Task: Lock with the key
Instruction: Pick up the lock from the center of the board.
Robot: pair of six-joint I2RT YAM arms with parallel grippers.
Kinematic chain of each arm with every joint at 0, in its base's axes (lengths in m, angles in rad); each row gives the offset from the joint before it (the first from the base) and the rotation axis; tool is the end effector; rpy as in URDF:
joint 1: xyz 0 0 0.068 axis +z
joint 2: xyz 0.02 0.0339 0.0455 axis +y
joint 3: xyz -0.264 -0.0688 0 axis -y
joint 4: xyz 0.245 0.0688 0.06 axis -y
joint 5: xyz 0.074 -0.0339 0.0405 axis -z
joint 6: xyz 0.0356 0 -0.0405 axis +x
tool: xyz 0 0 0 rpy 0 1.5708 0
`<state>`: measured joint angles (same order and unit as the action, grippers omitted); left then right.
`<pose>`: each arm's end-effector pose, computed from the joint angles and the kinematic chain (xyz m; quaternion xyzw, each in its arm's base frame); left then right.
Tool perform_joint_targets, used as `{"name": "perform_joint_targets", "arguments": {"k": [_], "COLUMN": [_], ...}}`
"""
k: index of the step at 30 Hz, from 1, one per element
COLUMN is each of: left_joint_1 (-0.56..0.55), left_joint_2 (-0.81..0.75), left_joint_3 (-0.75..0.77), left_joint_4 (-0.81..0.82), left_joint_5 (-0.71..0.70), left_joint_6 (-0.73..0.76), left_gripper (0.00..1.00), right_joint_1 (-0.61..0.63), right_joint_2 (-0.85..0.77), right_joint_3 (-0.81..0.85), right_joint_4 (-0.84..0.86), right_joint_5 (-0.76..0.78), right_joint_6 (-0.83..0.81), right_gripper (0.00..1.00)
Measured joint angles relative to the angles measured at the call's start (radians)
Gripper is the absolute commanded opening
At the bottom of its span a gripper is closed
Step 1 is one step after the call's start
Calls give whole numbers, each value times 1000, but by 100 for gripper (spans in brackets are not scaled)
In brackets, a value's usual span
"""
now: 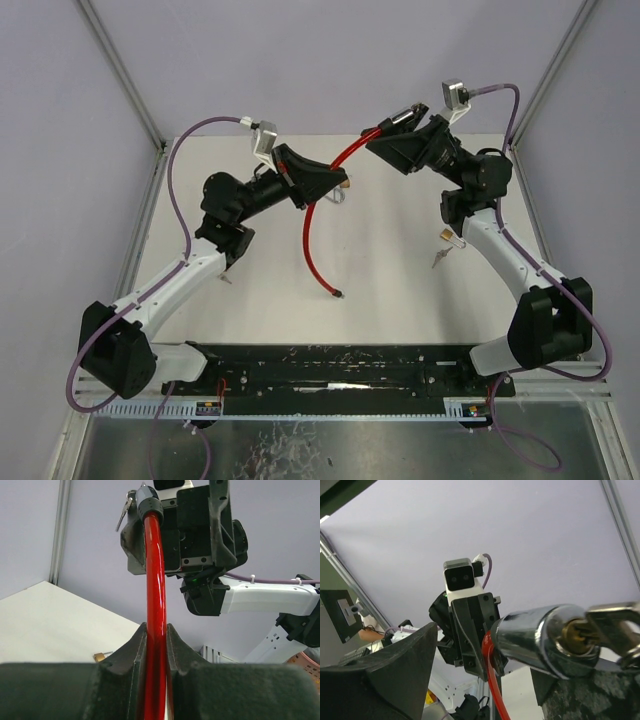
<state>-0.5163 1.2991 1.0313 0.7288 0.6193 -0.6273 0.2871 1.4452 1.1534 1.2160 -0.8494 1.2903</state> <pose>0.2451 -0.1629 0.4067 0.2308 0.5154 -0.5731 0.5939 0.2778 0.1099 0.4402 -0.2034 0.4417 0.7052 0.5160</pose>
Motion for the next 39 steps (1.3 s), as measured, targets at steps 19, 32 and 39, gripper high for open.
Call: {"name": "perform_joint_targets", "arguments": {"k": [19, 32, 39], "left_joint_1": [-29, -27, -27], "left_joint_2": [15, 114, 248], "left_joint_3": [16, 433, 568], "left_joint_4": [-92, -578, -778], "left_joint_5": [-22, 10, 68], "left_joint_6": [107, 360, 432], "left_gripper": [49, 51, 48], "right_joint_1": [0, 0, 0], "right_joint_2": [29, 29, 27], "right_joint_3": [24, 24, 24], "right_joint_4": [-69, -147, -183], "right_joint_5": [16, -17, -35], "right_joint_6": [16, -63, -96], "right_gripper": [0, 0, 0]}}
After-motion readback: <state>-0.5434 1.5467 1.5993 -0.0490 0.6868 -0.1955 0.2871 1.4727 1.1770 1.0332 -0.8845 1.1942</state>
